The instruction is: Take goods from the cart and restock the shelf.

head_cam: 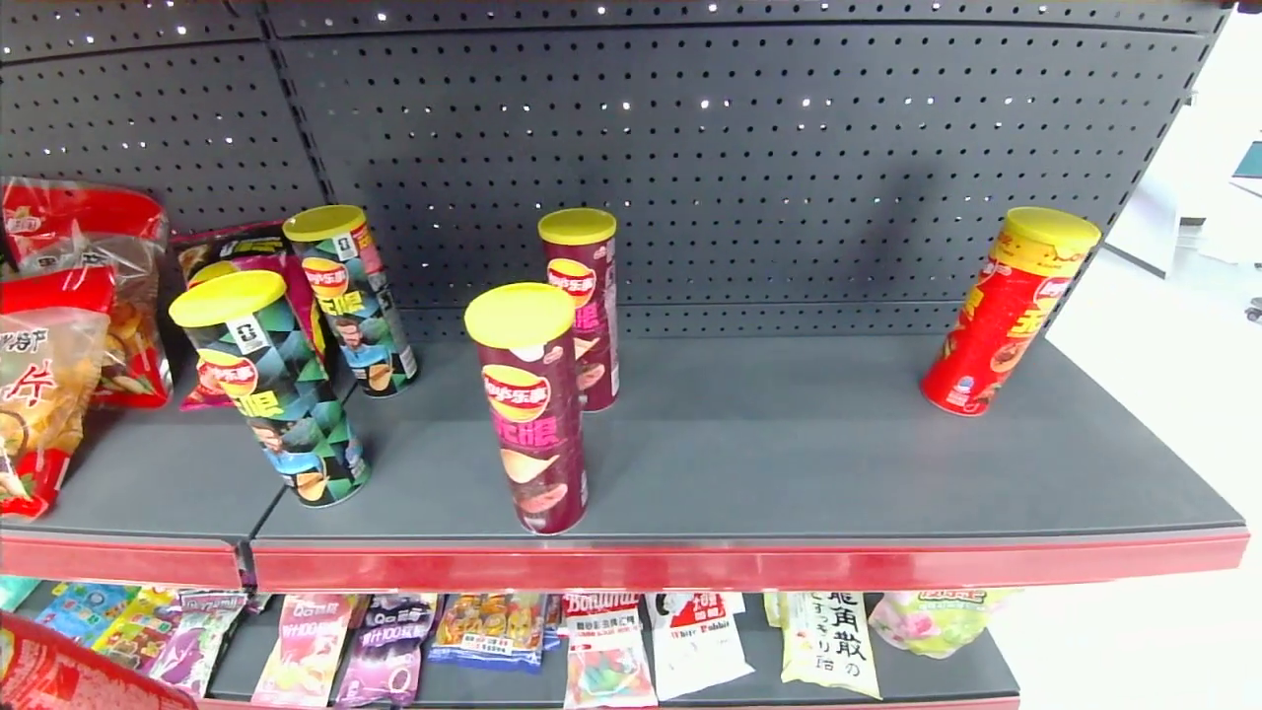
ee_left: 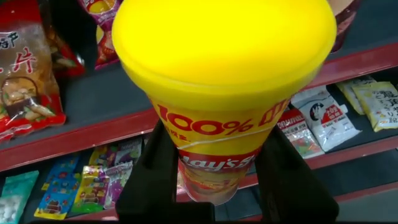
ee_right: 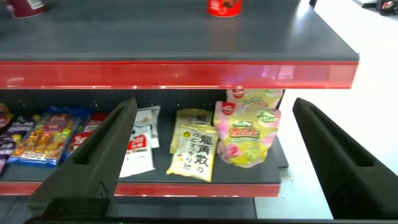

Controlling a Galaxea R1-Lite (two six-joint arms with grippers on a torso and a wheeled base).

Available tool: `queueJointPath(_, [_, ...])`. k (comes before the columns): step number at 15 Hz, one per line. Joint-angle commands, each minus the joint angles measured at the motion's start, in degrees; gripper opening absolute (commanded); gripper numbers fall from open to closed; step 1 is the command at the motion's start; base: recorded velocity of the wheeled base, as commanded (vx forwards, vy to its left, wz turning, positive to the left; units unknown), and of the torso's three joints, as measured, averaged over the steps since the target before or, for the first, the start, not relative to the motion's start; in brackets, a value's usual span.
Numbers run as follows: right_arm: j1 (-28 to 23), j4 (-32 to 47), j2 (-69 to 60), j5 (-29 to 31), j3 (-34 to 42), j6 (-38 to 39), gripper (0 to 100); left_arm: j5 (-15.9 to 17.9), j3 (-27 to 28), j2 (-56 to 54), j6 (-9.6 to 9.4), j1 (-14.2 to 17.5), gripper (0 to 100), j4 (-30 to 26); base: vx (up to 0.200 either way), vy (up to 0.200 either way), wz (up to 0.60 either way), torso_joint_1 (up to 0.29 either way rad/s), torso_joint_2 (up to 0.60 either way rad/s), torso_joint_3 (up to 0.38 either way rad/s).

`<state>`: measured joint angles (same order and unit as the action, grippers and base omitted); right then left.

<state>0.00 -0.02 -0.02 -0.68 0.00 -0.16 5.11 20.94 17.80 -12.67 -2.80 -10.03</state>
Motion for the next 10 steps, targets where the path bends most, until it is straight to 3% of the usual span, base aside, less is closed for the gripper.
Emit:
queueJointPath(1, [0.00,-0.06,0.02,-0.02,0.00,-0.02,100,-0.01,0.06,-0.13,0.01,-0.01,0,0.01,0.000,-0.200,0.00,-0.002,0.00,0.007])
queueJointPath(10, [0.00,-0.06,0.02,-0.02,0.00,-0.02,100,-0.01,0.24,-0.48,0.01,-0.01,0,0.10,0.000,-0.200,0.00,0.002,0.00,0.000])
